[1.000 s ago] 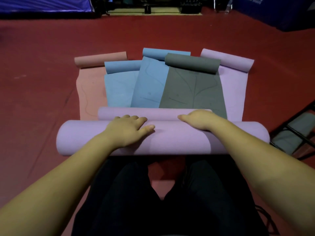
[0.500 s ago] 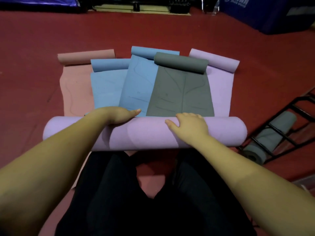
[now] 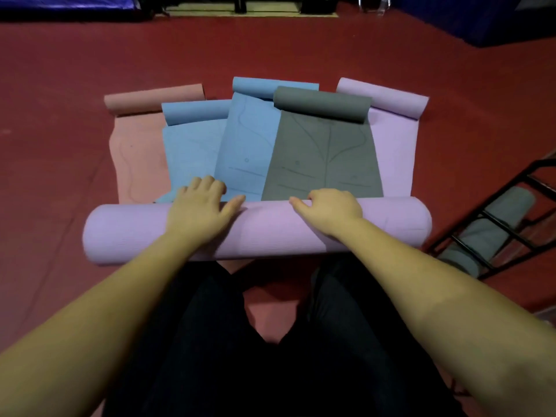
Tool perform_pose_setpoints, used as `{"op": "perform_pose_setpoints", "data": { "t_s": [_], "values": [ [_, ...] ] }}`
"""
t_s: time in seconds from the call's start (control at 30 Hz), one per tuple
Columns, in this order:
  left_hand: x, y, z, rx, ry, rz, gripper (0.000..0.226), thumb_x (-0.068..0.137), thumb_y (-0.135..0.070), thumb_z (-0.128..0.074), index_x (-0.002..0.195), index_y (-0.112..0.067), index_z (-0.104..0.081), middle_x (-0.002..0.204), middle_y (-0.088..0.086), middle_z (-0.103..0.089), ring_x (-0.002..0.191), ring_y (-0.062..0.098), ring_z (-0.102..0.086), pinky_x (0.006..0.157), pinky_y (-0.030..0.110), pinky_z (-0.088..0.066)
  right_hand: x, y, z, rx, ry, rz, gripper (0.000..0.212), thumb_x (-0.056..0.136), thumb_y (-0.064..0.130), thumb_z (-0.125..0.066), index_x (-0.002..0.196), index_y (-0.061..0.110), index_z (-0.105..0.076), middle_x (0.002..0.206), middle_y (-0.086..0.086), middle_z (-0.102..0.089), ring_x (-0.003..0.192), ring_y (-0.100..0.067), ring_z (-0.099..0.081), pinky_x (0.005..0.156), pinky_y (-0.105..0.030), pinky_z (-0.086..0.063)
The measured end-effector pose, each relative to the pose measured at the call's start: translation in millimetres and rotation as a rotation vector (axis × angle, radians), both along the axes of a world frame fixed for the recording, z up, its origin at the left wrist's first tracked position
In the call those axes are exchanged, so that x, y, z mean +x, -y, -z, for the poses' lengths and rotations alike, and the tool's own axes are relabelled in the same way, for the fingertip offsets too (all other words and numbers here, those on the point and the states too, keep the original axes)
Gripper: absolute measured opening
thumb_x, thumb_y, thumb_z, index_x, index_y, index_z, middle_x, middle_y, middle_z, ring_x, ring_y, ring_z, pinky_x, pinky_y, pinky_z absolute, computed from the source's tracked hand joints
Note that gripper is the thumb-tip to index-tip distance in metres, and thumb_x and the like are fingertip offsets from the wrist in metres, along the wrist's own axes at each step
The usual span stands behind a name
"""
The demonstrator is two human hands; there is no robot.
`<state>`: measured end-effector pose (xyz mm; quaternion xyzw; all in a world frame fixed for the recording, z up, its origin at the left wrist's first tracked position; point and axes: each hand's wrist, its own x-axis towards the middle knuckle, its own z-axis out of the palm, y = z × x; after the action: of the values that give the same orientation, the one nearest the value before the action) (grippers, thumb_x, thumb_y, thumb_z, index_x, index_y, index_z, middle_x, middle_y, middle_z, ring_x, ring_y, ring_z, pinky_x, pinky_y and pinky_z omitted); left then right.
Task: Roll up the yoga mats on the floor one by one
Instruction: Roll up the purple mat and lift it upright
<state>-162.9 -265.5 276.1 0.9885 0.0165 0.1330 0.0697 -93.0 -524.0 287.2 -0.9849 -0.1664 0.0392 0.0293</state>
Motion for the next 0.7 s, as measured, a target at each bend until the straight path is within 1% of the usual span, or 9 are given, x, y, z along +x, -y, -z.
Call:
{"op": "perform_pose_setpoints", "data": {
  "t_s": [0.03, 0.07, 0.17, 0.2, 0.27, 0.33, 0.4, 0.53, 0.7],
  "values": [
    [-10.5, 3.2, 6.3, 0.051, 0.021, 0.037, 0.069, 0.085, -0.073, -0.029, 0.099, -0.013, -0.061, 0.1, 0.01, -0.058, 0.098, 0.033, -0.053, 0.082, 0.046, -0.041, 2.9, 0.7, -1.2, 0.003, -0.028, 0.009, 0.069, 0.092, 0.071, -0.026, 0.103, 0.017, -0.069, 0.11, -0.008, -0.069, 0.105, -0.031, -0.061, 0.081, -0.037, -0.04],
    [-21.1, 6.0, 12.7, 0.098, 0.027, 0.072, 0.075, 0.083, -0.078, -0.03, 0.104, -0.013, -0.061, 0.105, 0.01, -0.059, 0.1, 0.033, -0.054, 0.085, 0.047, -0.04, 5.5, 1.4, -2.4, 0.004, -0.053, 0.018, 0.07, 0.091, 0.071, -0.026, 0.105, 0.018, -0.069, 0.111, -0.008, -0.069, 0.106, -0.031, -0.061, 0.08, -0.036, -0.041],
    [-44.8, 7.2, 30.2, 0.229, 0.005, 0.146, 0.1, 0.068, -0.087, -0.044, 0.129, -0.009, -0.055, 0.132, 0.015, -0.055, 0.12, 0.038, -0.051, 0.104, 0.059, -0.031, 9.9, 2.0, -5.3, 0.003, -0.104, 0.028, 0.071, 0.092, 0.071, -0.026, 0.11, 0.018, -0.07, 0.116, -0.009, -0.067, 0.11, -0.031, -0.06, 0.08, -0.036, -0.042],
    [-48.7, 6.7, 33.5, 0.272, -0.012, 0.159, 0.106, 0.062, -0.087, -0.051, 0.135, -0.01, -0.051, 0.139, 0.018, -0.051, 0.126, 0.041, -0.046, 0.105, 0.063, -0.029, 10.7, 1.3, -5.6, 0.001, -0.114, 0.026, 0.071, 0.092, 0.071, -0.026, 0.11, 0.018, -0.07, 0.117, -0.009, -0.067, 0.11, -0.031, -0.06, 0.079, -0.036, -0.042],
    [-50.7, 5.9, 33.5, 0.318, -0.043, 0.171, 0.113, 0.055, -0.081, -0.064, 0.142, -0.012, -0.043, 0.145, 0.021, -0.045, 0.132, 0.046, -0.04, 0.104, 0.068, -0.029, 11.0, -1.3, -6.7, 0.002, -0.127, 0.024, 0.072, 0.091, 0.071, -0.026, 0.11, 0.018, -0.07, 0.117, -0.009, -0.067, 0.11, -0.031, -0.06, 0.077, -0.035, -0.04],
    [-50.0, 7.6, 29.4, 0.342, -0.09, 0.148, 0.117, 0.051, -0.073, -0.074, 0.145, -0.013, -0.04, 0.147, 0.023, -0.042, 0.133, 0.05, -0.038, 0.101, 0.069, -0.03, 11.7, -3.3, -8.0, 0.007, -0.14, 0.022, 0.072, 0.091, 0.071, -0.026, 0.11, 0.017, -0.07, 0.117, -0.01, -0.067, 0.11, -0.031, -0.06, 0.077, -0.035, -0.04],
    [-47.7, 9.7, 24.8, 0.368, -0.134, 0.118, 0.12, 0.049, -0.068, -0.08, 0.147, -0.015, -0.037, 0.144, 0.024, -0.043, 0.13, 0.05, -0.04, 0.1, 0.068, -0.031, 12.3, -4.7, -10.5, 0.013, -0.16, 0.022, 0.072, 0.092, 0.071, -0.026, 0.111, 0.017, -0.07, 0.118, -0.01, -0.066, 0.111, -0.031, -0.059, 0.078, -0.035, -0.041],
    [-38.8, 12.2, 13.2, 0.404, -0.16, 0.134, 0.118, 0.047, -0.068, -0.078, 0.142, -0.017, -0.03, 0.128, 0.021, -0.049, 0.11, 0.041, -0.048, 0.094, 0.062, -0.039, 13.4, -4.4, -19.1, 0.008, -0.192, 0.03, 0.075, 0.092, 0.07, -0.025, 0.117, 0.014, -0.068, 0.124, -0.013, -0.064, 0.114, -0.032, -0.058, 0.084, -0.037, -0.043],
    [-42.1, 8.0, -9.7, 0.446, -0.119, 0.178, 0.114, 0.05, -0.073, -0.07, 0.143, -0.019, -0.031, 0.13, 0.016, -0.05, 0.105, 0.036, -0.05, 0.093, 0.055, -0.038, 10.8, 1.5, -38.6, 0.012, -0.236, 0.023, 0.072, 0.094, 0.067, -0.025, 0.12, 0.014, -0.067, 0.128, -0.013, -0.062, 0.114, -0.032, -0.057, 0.082, -0.037, -0.042]
  ]
}}
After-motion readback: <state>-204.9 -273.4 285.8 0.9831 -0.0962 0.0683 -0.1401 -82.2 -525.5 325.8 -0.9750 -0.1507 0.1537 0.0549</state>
